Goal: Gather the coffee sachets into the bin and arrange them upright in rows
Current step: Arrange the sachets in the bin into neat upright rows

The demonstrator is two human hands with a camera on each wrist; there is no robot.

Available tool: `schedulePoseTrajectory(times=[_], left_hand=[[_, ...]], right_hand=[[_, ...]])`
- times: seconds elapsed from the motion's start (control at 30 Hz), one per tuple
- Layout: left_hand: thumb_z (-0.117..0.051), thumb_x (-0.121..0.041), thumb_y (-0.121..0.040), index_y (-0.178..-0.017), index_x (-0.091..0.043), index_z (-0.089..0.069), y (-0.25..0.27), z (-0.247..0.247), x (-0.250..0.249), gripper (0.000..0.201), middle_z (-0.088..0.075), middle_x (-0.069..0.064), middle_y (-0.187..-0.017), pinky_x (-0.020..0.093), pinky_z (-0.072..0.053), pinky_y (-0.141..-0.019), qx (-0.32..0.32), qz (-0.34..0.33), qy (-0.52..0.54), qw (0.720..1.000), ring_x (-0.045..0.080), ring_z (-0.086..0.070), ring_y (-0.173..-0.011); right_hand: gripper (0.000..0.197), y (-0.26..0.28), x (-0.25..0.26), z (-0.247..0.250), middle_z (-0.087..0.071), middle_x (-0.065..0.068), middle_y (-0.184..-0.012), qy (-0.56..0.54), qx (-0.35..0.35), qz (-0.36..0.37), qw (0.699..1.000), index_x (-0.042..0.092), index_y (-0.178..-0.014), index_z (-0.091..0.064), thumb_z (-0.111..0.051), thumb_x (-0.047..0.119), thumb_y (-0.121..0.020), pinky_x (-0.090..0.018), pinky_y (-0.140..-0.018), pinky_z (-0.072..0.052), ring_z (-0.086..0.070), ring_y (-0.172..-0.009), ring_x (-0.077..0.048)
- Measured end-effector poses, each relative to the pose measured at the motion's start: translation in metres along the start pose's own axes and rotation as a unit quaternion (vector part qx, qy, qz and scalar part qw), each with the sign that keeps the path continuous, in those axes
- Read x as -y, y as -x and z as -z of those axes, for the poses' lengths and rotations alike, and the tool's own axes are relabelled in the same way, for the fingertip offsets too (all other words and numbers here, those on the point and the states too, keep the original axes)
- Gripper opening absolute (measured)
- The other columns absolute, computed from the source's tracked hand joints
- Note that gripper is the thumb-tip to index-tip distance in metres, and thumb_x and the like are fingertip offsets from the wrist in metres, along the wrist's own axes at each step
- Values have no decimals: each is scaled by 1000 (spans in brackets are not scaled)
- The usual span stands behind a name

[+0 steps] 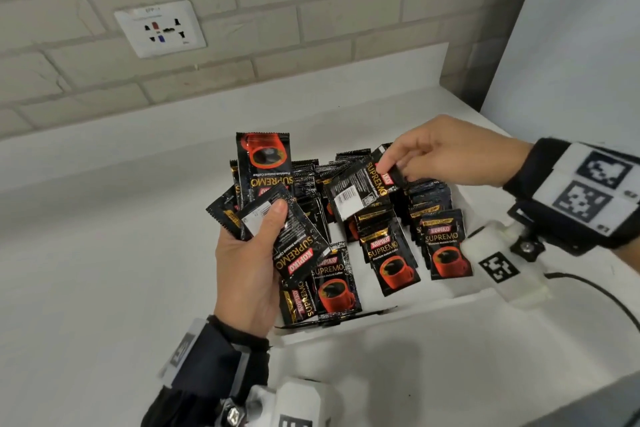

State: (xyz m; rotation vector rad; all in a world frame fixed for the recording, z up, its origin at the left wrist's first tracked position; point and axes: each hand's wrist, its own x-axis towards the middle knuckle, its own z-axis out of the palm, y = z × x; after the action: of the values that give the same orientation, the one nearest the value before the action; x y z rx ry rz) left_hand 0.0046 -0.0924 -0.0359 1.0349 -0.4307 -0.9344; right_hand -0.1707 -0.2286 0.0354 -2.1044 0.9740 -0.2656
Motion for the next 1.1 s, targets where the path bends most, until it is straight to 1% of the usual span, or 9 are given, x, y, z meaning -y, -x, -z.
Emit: schedulePoseTrajectory(times=[0.07, 0.17, 0.27, 0.37, 0.47, 0.57, 0.73, 0.9, 1.1], left_hand=[[-63, -13, -71, -116, -12, -60, 0, 1, 0, 45, -71, 7, -103, 31, -59, -66, 2, 2, 0, 1000, 19, -71, -84], [-64, -14, -71, -114, -14, -61, 0, 4, -1, 43, -72, 6, -101, 32, -59, -66, 1, 8, 0, 1000, 19, -71, -84], [-64, -15, -70, -119, -12, -59, 1, 4, -2, 49, -71, 7, -104, 34, -59, -70, 1, 11, -4, 1000, 19, -71, -84], [-63, -15, -72, -121, -11, -59, 1, 5, -3, 50, -72, 7, -102, 34, -59, -68, 7, 16, -2, 1000, 18, -71, -82], [-63, -14, -73, -122, -10, -58, 1, 3, -2, 50, -71, 9, -106, 33, -59, -68, 9, 20, -4, 1000, 20, -71, -84], [-63, -14, -74, -122, -9, -58, 1, 3, -1, 49, -70, 10, -108, 33, -59, -69, 12, 21, -6, 1000, 20, -70, -85], [-62, -13, -73, -120, -9, -59, 0, 5, -1, 47, -70, 10, -106, 33, -59, -67, 14, 25, -2, 1000, 19, -71, -83], [-62, -13, -74, -119, -10, -59, -3, 7, 0, 46, -71, 9, -106, 34, -59, -69, 13, 28, -2, 1000, 19, -71, -83], [-62, -13, -74, -113, -12, -62, -4, 7, 4, 39, -73, 7, -99, 35, -59, -68, 15, 47, -8, 999, 20, -71, -81]], right_hand=[[31, -1, 0, 3, -69, 11, -89, 32, -4, 10, 999, 32, -84, -66, -59, 2, -84, -3, -71, -43, -62, -74, 6], [16, 0, 1, 3, -69, 15, -76, 91, 9, 25, 996, 31, -82, -68, -67, 14, -81, -1, -65, -41, -62, -68, 8], [3, 1, 2, -4, -64, 12, -71, 191, 50, 37, 980, 31, -83, -68, -67, 28, -81, -13, -64, -42, -58, -66, 1], [7, -3, -3, -18, -59, 6, -85, 290, 115, 44, 949, 30, -85, -69, -66, 35, -81, -25, -73, -43, -52, -77, -6], [14, -11, -10, -33, -52, 15, -78, 305, 162, 34, 938, 22, -92, -68, -66, 31, -82, -10, -65, -37, -47, -71, 2], [18, -21, -19, -44, -49, 18, -72, 286, 174, 9, 942, 16, -99, -65, -67, 25, -83, -5, -54, -34, -45, -62, 5], [17, -35, -27, -50, -49, 16, -67, 283, 138, 5, 949, 9, -96, -64, -67, 19, -83, -8, -60, -36, -46, -61, 2], [12, -35, -30, -50, -47, 15, -70, 336, 129, 9, 933, 19, -90, -57, -64, 28, -85, -17, -59, -38, -52, -75, -8], [16, -34, -30, -51, -41, 16, -70, 385, 112, 34, 915, 20, -102, -59, -59, 29, -88, -27, -70, -43, -52, -81, -12]])
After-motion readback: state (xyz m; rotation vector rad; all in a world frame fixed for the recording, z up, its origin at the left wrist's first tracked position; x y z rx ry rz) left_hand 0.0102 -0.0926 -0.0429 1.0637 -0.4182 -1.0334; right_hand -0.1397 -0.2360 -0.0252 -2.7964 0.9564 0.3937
